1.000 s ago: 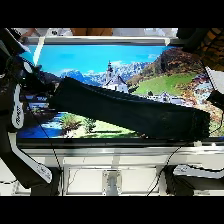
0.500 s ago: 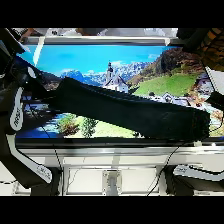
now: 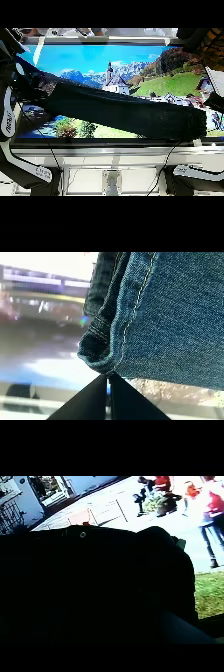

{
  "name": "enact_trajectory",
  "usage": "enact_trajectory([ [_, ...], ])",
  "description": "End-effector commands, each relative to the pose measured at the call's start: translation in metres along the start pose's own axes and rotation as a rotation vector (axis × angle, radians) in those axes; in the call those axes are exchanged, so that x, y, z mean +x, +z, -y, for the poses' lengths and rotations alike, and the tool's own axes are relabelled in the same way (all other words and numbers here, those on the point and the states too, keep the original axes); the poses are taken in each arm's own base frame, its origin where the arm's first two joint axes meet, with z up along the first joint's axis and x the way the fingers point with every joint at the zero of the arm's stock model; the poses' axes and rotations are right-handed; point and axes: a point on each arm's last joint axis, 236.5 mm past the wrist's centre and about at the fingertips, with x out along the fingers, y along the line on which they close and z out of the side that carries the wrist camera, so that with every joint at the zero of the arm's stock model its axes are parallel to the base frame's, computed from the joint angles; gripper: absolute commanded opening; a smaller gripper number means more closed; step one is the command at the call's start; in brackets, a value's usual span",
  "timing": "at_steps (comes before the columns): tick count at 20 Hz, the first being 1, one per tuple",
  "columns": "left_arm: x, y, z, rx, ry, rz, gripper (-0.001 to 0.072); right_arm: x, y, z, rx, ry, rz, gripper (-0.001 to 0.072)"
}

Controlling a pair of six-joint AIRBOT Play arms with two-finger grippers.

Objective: Fold the clothes and pants, and hang the long-sleeved shirts on hangers.

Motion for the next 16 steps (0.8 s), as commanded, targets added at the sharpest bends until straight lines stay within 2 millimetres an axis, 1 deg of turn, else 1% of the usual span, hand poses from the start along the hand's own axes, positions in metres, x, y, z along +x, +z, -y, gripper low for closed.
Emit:
enact_trajectory([
  [1,0.008,-0.015,-0.006,-0.011,0.000,-0.053,0.0294,0.000,-0.005,-0.002,0.000,0.008,-0.022,0.0442],
  [2,0.009,-0.016,-0.010,-0.005,0.013,-0.059,0.0356,0.000,-0.007,-0.002,0.000,0.009,-0.028,0.0441],
  [3,0.009,-0.017,-0.015,-0.007,0.030,-0.058,0.0354,0.000,-0.008,-0.003,0.000,0.012,-0.036,0.0441],
  [4,0.007,-0.013,-0.019,-0.008,0.042,-0.035,0.0352,0.000,-0.011,-0.004,0.000,0.018,-0.049,0.0441],
  [5,0.004,-0.004,-0.021,-0.013,0.039,0.012,0.0351,-0.001,-0.014,-0.008,0.002,0.031,-0.058,0.0442],
  [6,-0.001,0.011,-0.015,-0.014,0.012,0.089,0.0351,-0.001,-0.015,-0.014,0.001,0.056,-0.064,0.0442],
  [7,-0.007,0.028,-0.004,-0.009,-0.034,0.171,0.0351,-0.001,-0.014,-0.022,0.006,0.093,-0.059,0.0442],
  [9,-0.017,0.062,0.031,0.038,-0.158,0.317,0.0351,0.002,-0.012,-0.047,0.008,0.182,-0.047,0.0441],
  [10,-0.020,0.078,0.046,0.060,-0.194,0.379,0.0352,0.006,-0.013,-0.060,-0.004,0.209,-0.052,0.0442],
  [13,-0.017,0.112,0.067,0.126,-0.174,0.495,0.0353,0.027,-0.024,-0.100,-0.087,0.235,-0.087,0.0441],
  [14,-0.017,0.122,0.073,0.137,-0.169,0.531,0.0353,0.036,-0.024,-0.111,-0.118,0.230,-0.082,0.0441],
  [16,-0.017,0.140,0.085,0.178,-0.155,0.596,0.0354,0.044,-0.018,-0.125,-0.166,0.201,-0.046,0.0441],
])
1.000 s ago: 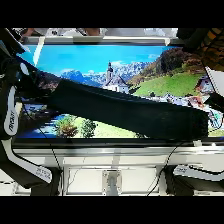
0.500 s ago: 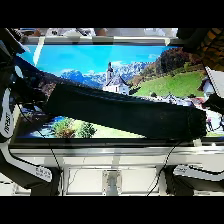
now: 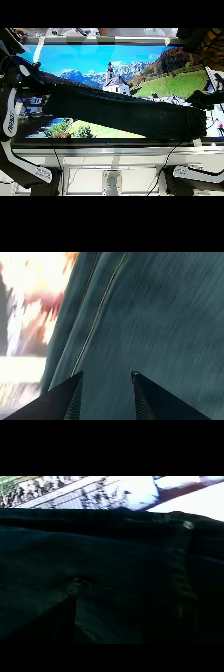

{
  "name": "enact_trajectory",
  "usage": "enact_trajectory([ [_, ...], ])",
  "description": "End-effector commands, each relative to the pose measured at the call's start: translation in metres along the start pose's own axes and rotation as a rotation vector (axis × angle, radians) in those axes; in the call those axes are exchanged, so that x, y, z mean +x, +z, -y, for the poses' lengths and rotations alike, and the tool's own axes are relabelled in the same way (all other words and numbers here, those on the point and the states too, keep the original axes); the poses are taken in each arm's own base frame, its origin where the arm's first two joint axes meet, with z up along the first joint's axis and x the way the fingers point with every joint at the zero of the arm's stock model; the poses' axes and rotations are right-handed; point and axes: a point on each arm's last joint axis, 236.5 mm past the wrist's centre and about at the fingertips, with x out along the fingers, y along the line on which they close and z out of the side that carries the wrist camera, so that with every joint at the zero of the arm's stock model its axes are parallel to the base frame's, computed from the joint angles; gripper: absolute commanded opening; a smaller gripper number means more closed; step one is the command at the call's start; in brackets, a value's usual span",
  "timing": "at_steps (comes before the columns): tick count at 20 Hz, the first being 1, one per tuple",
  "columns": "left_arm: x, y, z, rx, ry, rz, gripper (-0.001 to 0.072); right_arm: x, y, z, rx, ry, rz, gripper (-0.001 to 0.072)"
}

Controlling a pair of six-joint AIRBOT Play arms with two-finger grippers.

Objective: Fold the clothes and pants, and hang the long-sleeved shirts on hangers.

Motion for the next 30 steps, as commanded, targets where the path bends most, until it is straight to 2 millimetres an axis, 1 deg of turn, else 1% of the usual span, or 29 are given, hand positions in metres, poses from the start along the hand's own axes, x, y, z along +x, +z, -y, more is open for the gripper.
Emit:
enact_trajectory([
  [1,0.016,0.044,0.020,0.079,-0.003,0.163,0.0354,0.021,0.013,-0.025,-0.070,-0.020,0.046,0.0441],
  [3,0.027,0.057,0.024,0.085,-0.001,0.196,0.0354,0.023,0.017,-0.030,-0.075,-0.022,0.061,0.0441],
  [5,0.037,0.068,0.031,0.062,-0.035,0.213,0.0353,0.023,0.015,-0.029,-0.070,-0.026,0.052,0.0441],
  [6,0.042,0.072,0.032,0.057,-0.042,0.216,0.0353,0.023,0.014,-0.028,-0.071,-0.031,0.046,0.0441],
  [9,0.048,0.081,0.029,0.054,-0.036,0.237,0.0352,0.023,0.013,-0.028,-0.071,-0.032,0.045,0.0441],
  [11,0.046,0.085,0.020,0.036,-0.015,0.252,0.0350,0.023,0.013,-0.028,-0.072,-0.032,0.044,0.0441],
  [14,0.045,0.083,0.006,-0.012,0.005,0.248,0.0351,0.023,0.014,-0.028,-0.072,-0.033,0.047,0.0441],
  [18,0.045,0.079,0.003,-0.033,0.007,0.230,0.0352,0.023,0.014,-0.028,-0.072,-0.033,0.049,0.0441],
  [19,0.045,0.079,0.004,-0.032,0.006,0.228,0.0352,0.023,0.014,-0.027,-0.072,-0.033,0.049,0.0441],
  [22,0.047,0.076,0.015,-0.005,-0.002,0.215,0.0352,0.023,0.016,-0.027,-0.073,-0.037,0.054,0.0441],
  [24,0.052,0.073,0.023,0.029,-0.006,0.198,0.0352,0.023,0.016,-0.027,-0.073,-0.037,0.055,0.0441],
  [26,0.060,0.067,0.026,0.031,-0.012,0.174,0.0351,0.023,0.016,-0.027,-0.073,-0.037,0.054,0.0441],
  [27,0.064,0.063,0.025,0.030,-0.014,0.157,0.0338,0.023,0.016,-0.027,-0.073,-0.037,0.054,0.0441],
  [28,0.068,0.058,0.026,0.029,-0.016,0.138,0.0238,0.023,0.016,-0.027,-0.073,-0.037,0.054,0.0441],
  [29,0.069,0.054,0.024,0.026,-0.018,0.122,0.0048,0.023,0.016,-0.027,-0.073,-0.037,0.054,0.0441],
  [30,0.067,0.053,0.021,0.009,-0.017,0.117,0.0025,0.023,0.016,-0.027,-0.073,-0.037,0.054,0.0440],
])
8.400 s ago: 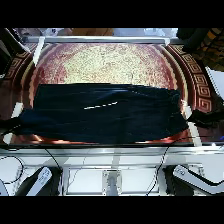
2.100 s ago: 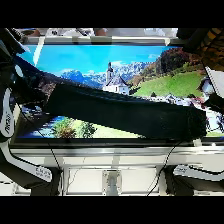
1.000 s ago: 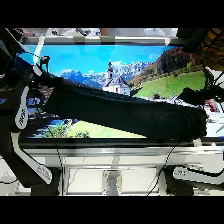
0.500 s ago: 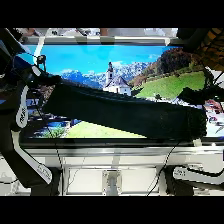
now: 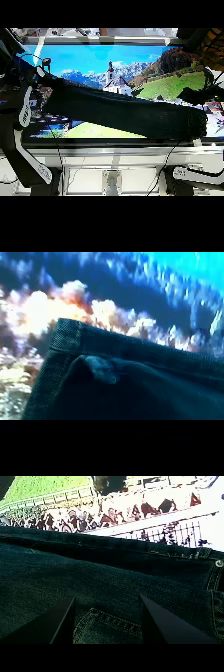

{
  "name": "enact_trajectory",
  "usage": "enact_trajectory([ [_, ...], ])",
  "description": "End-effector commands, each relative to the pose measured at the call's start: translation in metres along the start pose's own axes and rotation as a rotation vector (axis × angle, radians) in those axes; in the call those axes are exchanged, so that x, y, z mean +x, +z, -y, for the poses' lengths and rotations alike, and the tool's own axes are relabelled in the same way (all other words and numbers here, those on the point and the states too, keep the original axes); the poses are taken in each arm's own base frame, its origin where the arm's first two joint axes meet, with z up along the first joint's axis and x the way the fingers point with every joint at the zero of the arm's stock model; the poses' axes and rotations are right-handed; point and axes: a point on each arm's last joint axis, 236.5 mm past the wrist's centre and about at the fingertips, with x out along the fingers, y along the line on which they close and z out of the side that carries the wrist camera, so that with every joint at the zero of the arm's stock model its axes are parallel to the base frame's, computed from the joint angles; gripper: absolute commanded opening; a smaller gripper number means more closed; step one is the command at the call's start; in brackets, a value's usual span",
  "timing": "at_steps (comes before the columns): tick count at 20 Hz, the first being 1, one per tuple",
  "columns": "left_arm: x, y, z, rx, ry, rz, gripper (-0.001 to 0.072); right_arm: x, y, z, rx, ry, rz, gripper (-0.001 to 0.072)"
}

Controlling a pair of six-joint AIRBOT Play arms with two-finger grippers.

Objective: Fold the clothes and pants, and hang the long-sleeved shirts on hangers.

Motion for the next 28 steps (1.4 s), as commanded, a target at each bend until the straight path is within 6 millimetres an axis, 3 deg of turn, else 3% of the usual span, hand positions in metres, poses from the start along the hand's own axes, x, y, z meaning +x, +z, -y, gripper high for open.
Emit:
enact_trajectory([
  [1,-0.003,-0.007,-0.010,-0.054,0.017,-0.027,0.0024,0.000,0.000,0.000,0.000,0.000,-0.001,0.0441],
  [3,-0.024,0.003,-0.040,-0.119,0.122,0.011,0.0023,0.000,0.000,0.000,0.000,0.000,-0.001,0.0441],
  [6,-0.075,0.024,-0.092,-0.130,0.335,0.099,0.0023,0.000,0.000,0.000,0.000,0.000,-0.001,0.0441],
  [8,-0.094,0.036,-0.100,-0.141,0.348,0.154,0.0023,0.000,0.000,0.000,0.001,0.000,0.000,0.0441],
  [11,-0.093,0.035,-0.102,-0.140,0.349,0.151,0.0055,0.000,0.000,0.000,0.007,0.001,-0.002,0.0441],
  [13,-0.090,0.034,-0.096,-0.072,0.342,0.133,0.0388,0.000,-0.001,-0.001,0.008,0.002,-0.004,0.0441],
  [15,-0.090,0.032,-0.093,-0.025,0.340,0.114,0.0478,0.000,-0.002,-0.001,0.008,0.003,-0.009,0.0441],
  [18,-0.095,0.018,-0.105,-0.049,0.352,0.064,0.0477,0.000,-0.007,-0.001,0.006,0.003,-0.029,0.0441],
  [22,-0.098,-0.030,-0.131,-0.060,0.239,-0.102,0.0478,-0.001,-0.019,-0.005,0.007,0.019,-0.080,0.0441],
  [26,-0.112,-0.050,-0.129,-0.270,-0.155,-0.073,0.0478,-0.003,-0.035,-0.014,0.021,0.056,-0.150,0.0441],
  [28,-0.119,-0.061,-0.138,-0.372,-0.290,-0.062,0.0494,-0.004,-0.041,-0.022,0.028,0.090,-0.174,0.0441],
])
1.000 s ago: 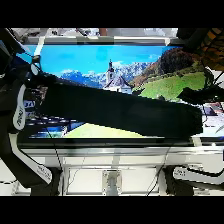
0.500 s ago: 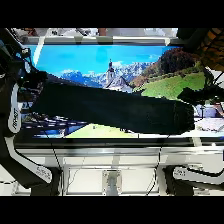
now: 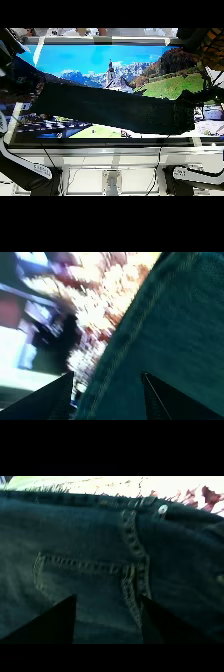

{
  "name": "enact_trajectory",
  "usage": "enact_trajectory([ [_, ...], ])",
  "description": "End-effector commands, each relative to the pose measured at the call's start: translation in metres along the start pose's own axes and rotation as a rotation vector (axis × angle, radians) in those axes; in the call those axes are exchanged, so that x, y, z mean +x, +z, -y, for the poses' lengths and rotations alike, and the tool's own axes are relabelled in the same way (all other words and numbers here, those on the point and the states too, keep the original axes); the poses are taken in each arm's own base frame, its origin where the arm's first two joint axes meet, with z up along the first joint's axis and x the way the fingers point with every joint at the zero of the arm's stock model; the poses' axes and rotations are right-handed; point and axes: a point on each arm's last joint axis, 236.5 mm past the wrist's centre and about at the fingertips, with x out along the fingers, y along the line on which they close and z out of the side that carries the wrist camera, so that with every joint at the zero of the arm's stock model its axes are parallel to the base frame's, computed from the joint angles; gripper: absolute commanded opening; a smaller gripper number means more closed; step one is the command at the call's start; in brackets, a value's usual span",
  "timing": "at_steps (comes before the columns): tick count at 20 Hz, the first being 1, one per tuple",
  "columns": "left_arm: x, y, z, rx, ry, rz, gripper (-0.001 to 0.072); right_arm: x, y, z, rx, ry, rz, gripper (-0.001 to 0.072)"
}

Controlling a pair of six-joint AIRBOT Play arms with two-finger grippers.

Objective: Fold the clothes and pants, and hang the long-sleeved shirts on hangers.

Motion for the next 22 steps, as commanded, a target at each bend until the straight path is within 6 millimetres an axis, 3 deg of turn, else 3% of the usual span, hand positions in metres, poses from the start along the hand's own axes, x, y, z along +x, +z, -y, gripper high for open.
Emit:
enact_trajectory([
  [1,-0.014,-0.018,0.000,-0.123,-0.316,-0.024,0.0495,-0.001,-0.013,-0.014,0.011,0.057,-0.055,0.0440],
  [2,-0.012,-0.028,-0.006,-0.122,-0.339,-0.053,0.0496,-0.001,-0.015,-0.017,0.016,0.070,-0.064,0.0425],
  [4,-0.009,-0.043,-0.010,-0.087,-0.379,-0.095,0.0524,-0.001,-0.015,-0.017,0.033,0.072,-0.063,0.0058],
  [5,-0.007,-0.045,-0.011,-0.070,-0.382,-0.099,0.0546,-0.001,-0.014,-0.017,0.053,0.071,-0.061,0.0018],
  [12,0.008,-0.034,-0.023,-0.008,-0.321,-0.048,0.0544,0.002,-0.014,-0.019,0.139,0.055,-0.068,0.0018],
  [17,0.031,-0.047,-0.028,-0.022,-0.338,-0.098,0.0552,0.015,-0.019,-0.036,0.047,-0.004,-0.091,0.0018],
  [22,0.050,-0.061,-0.024,-0.026,-0.373,-0.154,0.0560,0.019,-0.018,-0.038,0.059,-0.030,-0.090,0.0018],
])
